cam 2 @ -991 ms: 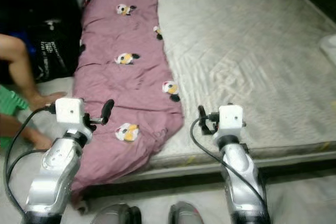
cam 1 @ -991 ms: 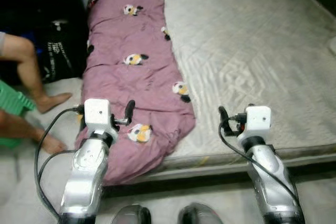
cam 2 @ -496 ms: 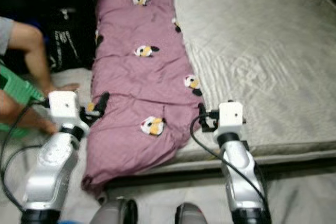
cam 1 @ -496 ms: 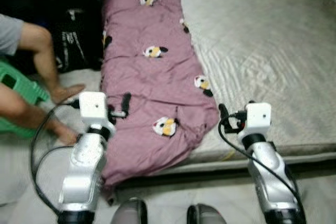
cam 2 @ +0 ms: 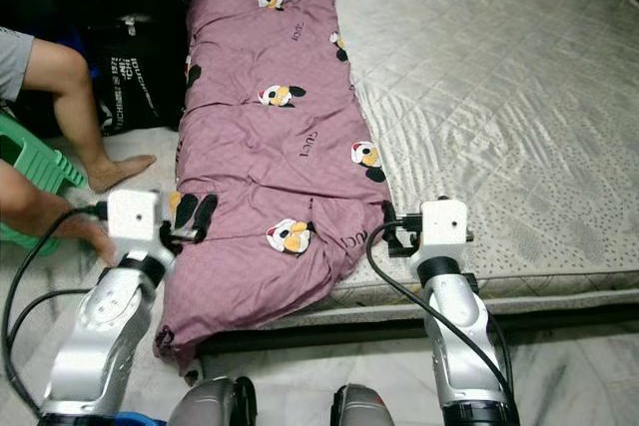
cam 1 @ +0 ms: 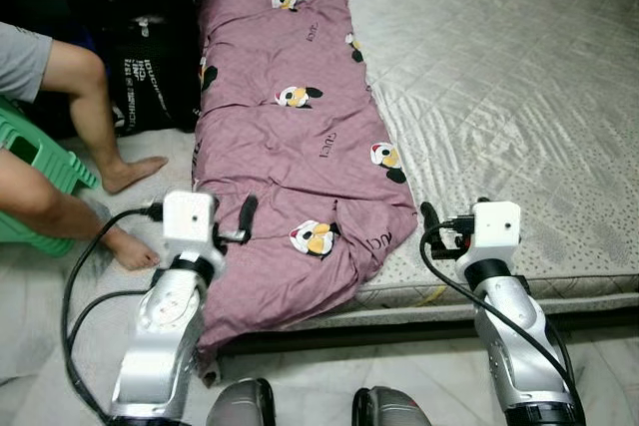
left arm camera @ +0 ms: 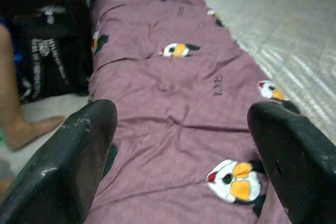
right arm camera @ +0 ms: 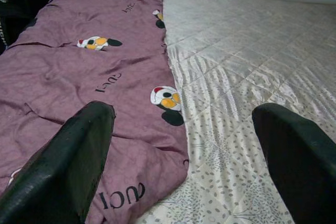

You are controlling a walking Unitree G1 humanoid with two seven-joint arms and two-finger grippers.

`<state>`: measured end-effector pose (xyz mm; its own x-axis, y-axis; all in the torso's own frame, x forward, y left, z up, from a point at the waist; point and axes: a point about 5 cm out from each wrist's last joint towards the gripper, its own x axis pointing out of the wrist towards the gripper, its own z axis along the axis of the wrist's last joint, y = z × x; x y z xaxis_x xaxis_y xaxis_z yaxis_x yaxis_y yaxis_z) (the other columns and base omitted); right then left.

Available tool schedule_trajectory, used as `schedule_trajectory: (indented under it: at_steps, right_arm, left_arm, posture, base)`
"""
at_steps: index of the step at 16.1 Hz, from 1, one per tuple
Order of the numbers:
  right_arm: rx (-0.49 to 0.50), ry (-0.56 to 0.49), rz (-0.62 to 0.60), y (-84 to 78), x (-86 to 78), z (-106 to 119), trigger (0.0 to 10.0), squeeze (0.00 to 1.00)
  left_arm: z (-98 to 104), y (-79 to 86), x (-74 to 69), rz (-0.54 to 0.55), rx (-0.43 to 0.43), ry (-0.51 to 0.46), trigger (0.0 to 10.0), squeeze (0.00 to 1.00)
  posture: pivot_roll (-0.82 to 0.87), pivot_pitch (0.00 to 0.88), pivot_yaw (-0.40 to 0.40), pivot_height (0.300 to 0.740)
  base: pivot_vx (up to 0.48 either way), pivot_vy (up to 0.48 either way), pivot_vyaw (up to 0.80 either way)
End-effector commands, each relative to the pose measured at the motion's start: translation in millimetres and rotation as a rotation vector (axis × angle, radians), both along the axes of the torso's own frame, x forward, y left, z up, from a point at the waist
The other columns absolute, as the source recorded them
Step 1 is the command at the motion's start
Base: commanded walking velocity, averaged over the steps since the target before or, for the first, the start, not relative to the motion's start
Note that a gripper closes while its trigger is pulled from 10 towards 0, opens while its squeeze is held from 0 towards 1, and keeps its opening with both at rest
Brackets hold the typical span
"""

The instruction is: Clean up the room

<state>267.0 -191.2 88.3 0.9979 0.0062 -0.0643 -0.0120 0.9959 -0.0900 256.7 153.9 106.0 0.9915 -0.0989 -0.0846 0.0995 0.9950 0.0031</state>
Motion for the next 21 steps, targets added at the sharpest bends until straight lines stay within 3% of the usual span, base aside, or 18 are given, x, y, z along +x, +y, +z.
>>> schedule_trajectory:
  at_steps: [1,8,13,21]
  right_arm:
    - [0.013,-0.013,-0.01,-1.5,-1.7,1.6,10.0,0.0]
    - [0.062,-0.022,-0.008,-5.8,-13.0,3.0,10.0,0.0]
    - [0.043,-0.028,0.006,-0.4,-8.2,4.9,10.0,0.0]
    - [0.073,-0.022,-0.058,-5.9,-12.2,4.3,10.0,0.0]
  left_arm:
    - [-1.6,10.6,-3.5,0.032,0.029,0.002,10.0,0.0]
    - [-4.4,25.7,-9.5,0.084,0.069,-0.005,10.0,0.0]
    - [-2.7,22.6,-7.2,0.079,0.07,-0.013,10.0,0.0]
    - [-2.1,21.7,-8.3,0.077,0.071,-0.016,10.0,0.0]
  posture:
    - [-0.02,0.131,0.009,0.74]
    - [-0.02,0.115,0.021,0.74]
    - [-0.02,0.113,0.023,0.74]
    - [-0.02,0.112,0.027,0.735]
  base:
    - [0.0,0.0,0.0]
    - [0.0,0.0,0.0]
    - [0.0,0.0,0.64]
    - [0.0,0.0,0.0]
